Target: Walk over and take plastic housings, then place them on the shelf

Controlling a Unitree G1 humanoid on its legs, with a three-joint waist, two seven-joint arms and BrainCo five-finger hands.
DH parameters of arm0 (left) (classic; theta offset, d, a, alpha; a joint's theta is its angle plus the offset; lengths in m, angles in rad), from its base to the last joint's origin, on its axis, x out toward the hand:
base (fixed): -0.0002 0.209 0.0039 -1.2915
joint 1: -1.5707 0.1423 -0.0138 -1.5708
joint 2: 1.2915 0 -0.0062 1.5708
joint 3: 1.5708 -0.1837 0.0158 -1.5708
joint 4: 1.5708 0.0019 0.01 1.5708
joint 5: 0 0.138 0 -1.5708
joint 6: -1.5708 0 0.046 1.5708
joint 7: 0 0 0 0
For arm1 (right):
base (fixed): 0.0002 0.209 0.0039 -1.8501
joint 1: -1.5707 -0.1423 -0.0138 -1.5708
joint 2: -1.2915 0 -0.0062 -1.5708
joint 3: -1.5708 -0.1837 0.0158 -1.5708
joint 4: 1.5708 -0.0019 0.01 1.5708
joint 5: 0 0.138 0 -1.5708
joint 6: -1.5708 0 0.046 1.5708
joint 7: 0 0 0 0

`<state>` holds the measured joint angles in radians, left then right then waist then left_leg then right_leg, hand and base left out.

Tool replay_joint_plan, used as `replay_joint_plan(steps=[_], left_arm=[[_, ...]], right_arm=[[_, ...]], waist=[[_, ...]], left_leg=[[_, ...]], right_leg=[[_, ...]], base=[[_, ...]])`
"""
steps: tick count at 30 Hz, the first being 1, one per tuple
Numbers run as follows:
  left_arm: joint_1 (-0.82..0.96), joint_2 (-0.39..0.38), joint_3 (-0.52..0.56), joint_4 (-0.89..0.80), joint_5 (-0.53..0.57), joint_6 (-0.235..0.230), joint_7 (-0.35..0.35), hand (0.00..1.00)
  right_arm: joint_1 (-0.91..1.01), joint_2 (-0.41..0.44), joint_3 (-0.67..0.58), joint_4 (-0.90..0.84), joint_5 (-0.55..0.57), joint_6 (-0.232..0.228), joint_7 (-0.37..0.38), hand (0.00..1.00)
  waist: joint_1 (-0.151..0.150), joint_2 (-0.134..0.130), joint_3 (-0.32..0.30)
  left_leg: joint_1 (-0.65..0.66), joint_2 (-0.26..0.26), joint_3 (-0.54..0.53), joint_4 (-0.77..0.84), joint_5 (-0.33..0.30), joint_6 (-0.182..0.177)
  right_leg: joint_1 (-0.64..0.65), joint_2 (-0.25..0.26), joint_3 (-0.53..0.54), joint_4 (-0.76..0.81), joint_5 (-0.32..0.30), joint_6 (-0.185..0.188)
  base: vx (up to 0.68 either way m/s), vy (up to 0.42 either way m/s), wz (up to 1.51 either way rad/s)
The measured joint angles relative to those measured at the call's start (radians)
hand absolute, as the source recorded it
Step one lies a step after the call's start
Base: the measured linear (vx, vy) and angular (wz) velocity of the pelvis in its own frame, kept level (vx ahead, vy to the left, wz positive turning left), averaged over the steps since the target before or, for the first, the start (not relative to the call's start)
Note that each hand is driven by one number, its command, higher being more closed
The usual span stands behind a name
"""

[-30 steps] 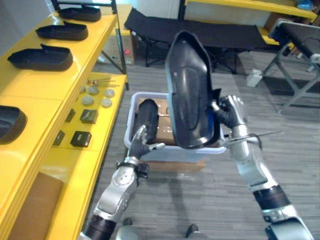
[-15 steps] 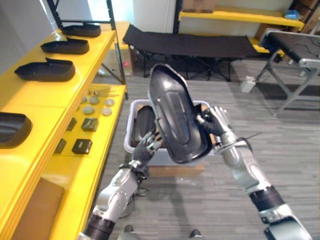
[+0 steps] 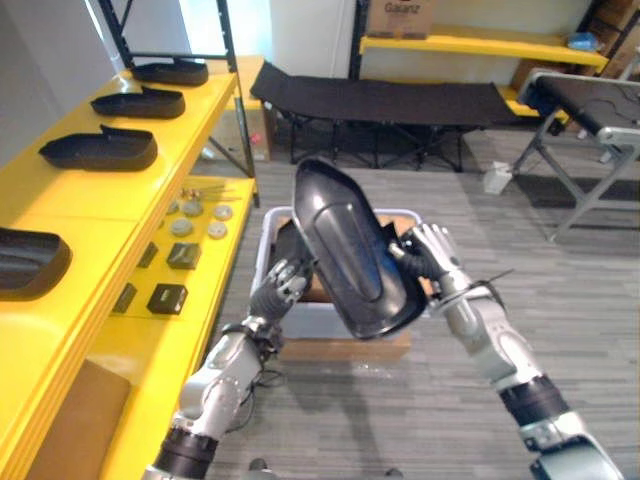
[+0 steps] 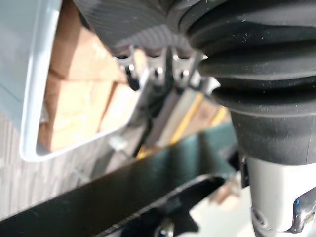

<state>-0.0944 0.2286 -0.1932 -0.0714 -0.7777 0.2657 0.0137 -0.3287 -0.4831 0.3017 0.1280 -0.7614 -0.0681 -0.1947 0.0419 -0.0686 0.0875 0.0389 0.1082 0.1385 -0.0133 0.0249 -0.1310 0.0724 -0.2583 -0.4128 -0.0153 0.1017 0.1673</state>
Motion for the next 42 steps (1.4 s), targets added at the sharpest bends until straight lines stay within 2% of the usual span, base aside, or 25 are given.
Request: replay_joint_plan(steps=[7,20,29,39,40,42], left_arm=[[-0.001,0.000,-0.014,0.000,0.011,0.032,-0.032,0.00],[-0.004,-0.001,-0.066,0.000,0.042,0.053,-0.039,0.00],[-0.005,-0.010,-0.099,0.024,0.051,0.074,-0.039,0.00],[-0.020,-0.016,-0.134,0.084,0.081,0.073,-0.014,0.00],[-0.020,-0.016,-0.134,0.084,0.081,0.073,-0.008,1.00],[-0.020,-0.016,-0.133,0.084,0.081,0.072,0.010,1.00]], right_arm=[[0.000,0.001,0.038,0.049,0.000,0.001,-0.001,1.00],[-0.070,0.004,0.104,0.098,0.000,0.002,-0.002,1.00],[-0.113,0.027,0.156,0.160,0.000,0.001,-0.027,1.00],[-0.117,0.054,0.189,0.198,-0.031,-0.024,-0.054,1.00],[-0.117,0.053,0.190,0.198,-0.034,-0.028,-0.064,1.00],[-0.117,0.053,0.189,0.198,-0.040,-0.037,-0.074,1.00]], waist=[[0.001,0.000,0.000],[0.003,0.001,-0.001],[0.007,0.023,-0.013],[0.037,0.022,-0.013],[0.038,0.022,-0.013],[0.038,0.021,-0.013]], left_leg=[[0.011,-0.004,-0.011,-0.031,0.021,0.000],[0.012,-0.005,-0.026,-0.031,0.025,0.000],[0.012,-0.005,-0.032,-0.032,0.028,0.000],[0.008,0.005,-0.049,-0.033,0.031,-0.004],[0.008,0.005,-0.049,-0.034,0.031,-0.004],[0.012,0.005,-0.048,-0.040,0.032,-0.005]], right_leg=[[0.001,0.000,-0.008,0.000,0.001,-0.001],[0.015,0.000,-0.027,-0.003,0.001,-0.001],[0.017,0.000,-0.030,-0.003,0.001,-0.001],[0.033,0.012,-0.051,-0.017,0.001,-0.002],[0.033,0.013,-0.051,-0.017,0.001,-0.003],[0.033,0.013,-0.051,-0.017,0.001,-0.003]], base=[[-0.01,0.003,0.02],[-0.01,0.003,0.04],[0.00,0.000,0.00],[-0.01,-0.002,0.05],[0.00,0.000,0.00],[0.00,0.000,0.00]])
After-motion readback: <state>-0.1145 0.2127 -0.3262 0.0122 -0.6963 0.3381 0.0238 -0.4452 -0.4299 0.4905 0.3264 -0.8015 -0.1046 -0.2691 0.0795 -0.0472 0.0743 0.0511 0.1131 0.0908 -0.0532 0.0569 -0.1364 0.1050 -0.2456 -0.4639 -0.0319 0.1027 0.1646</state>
